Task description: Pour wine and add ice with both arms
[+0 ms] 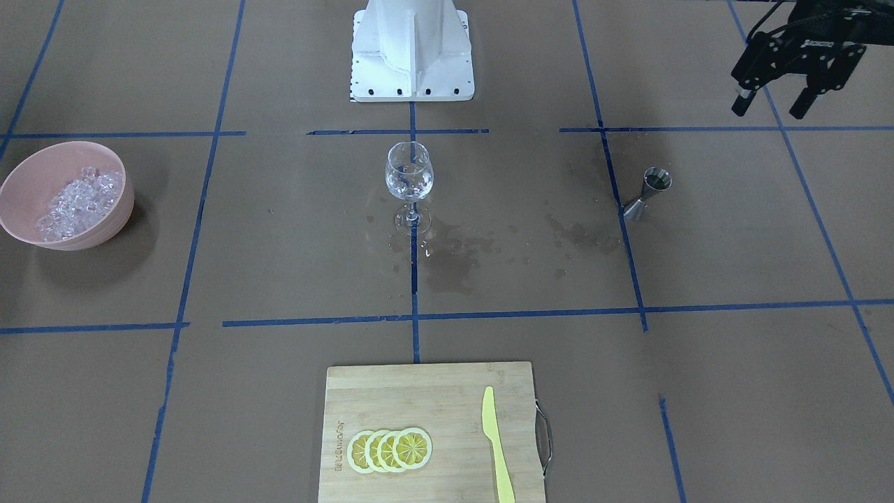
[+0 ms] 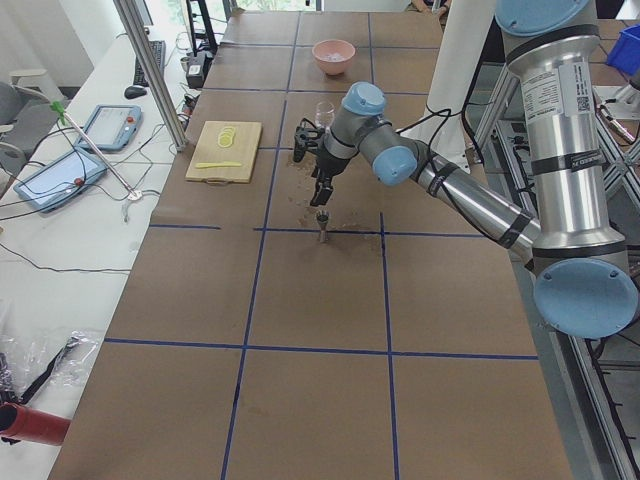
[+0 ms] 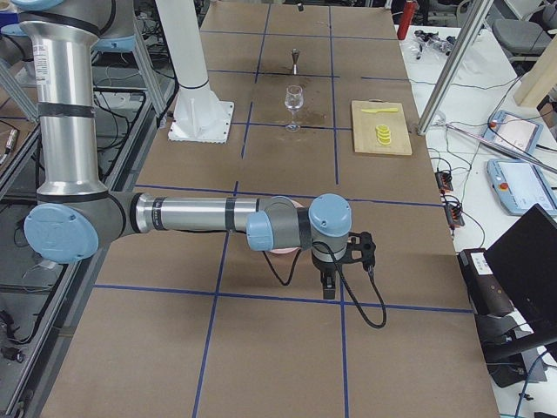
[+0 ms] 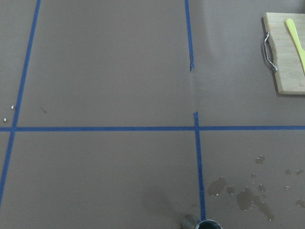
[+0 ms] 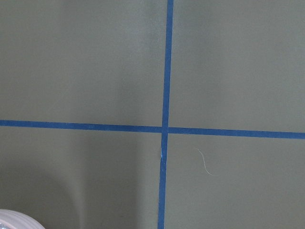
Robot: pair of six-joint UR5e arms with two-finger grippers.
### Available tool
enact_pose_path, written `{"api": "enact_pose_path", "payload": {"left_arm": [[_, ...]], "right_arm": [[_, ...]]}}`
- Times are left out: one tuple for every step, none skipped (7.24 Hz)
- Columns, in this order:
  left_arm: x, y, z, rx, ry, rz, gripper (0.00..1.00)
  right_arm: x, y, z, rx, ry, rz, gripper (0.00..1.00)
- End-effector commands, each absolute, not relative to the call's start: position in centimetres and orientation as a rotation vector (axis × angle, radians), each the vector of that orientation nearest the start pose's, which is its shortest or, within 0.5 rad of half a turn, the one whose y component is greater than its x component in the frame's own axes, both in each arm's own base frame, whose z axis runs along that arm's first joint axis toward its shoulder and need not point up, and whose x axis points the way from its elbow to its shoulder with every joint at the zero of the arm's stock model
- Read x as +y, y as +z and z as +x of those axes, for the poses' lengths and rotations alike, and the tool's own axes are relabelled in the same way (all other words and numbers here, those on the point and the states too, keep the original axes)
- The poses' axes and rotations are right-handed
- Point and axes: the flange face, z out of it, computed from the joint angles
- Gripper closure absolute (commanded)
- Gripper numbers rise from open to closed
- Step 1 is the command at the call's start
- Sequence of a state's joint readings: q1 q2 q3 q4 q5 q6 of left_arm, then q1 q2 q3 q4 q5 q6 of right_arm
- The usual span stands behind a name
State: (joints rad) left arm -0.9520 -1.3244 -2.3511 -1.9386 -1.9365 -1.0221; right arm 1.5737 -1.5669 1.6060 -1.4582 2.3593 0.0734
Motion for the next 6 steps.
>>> {"api": "enact_pose_path", "payload": {"left_arm": [[-32.2,36.1,19.5,0.902,-0.318,0.383,0.0],[-30.2,36.2,23.4,0.898,-0.373,0.39,0.0],[-27.7,36.9,26.4,0.884,-0.428,0.398,0.0],[-24.8,37.6,29.3,0.85,-0.478,0.46,0.0],[-22.9,38.5,31.1,0.795,-0.511,0.495,0.0],[-21.6,39.3,32.5,0.722,-0.52,0.564,0.0]], "right_arm": [[-50.3,62.8,6.0,-0.79,0.006,0.112,0.0],[-50.1,62.9,6.0,-0.795,0.013,0.106,0.0],[-50.1,62.7,5.9,-0.795,0.01,0.108,0.0],[-50.1,62.8,5.9,-0.797,0.013,0.104,0.0],[-50.2,62.4,5.8,-0.805,0.029,0.104,0.0],[-50.3,61.4,5.8,-0.809,0.031,0.116,0.0]]}}
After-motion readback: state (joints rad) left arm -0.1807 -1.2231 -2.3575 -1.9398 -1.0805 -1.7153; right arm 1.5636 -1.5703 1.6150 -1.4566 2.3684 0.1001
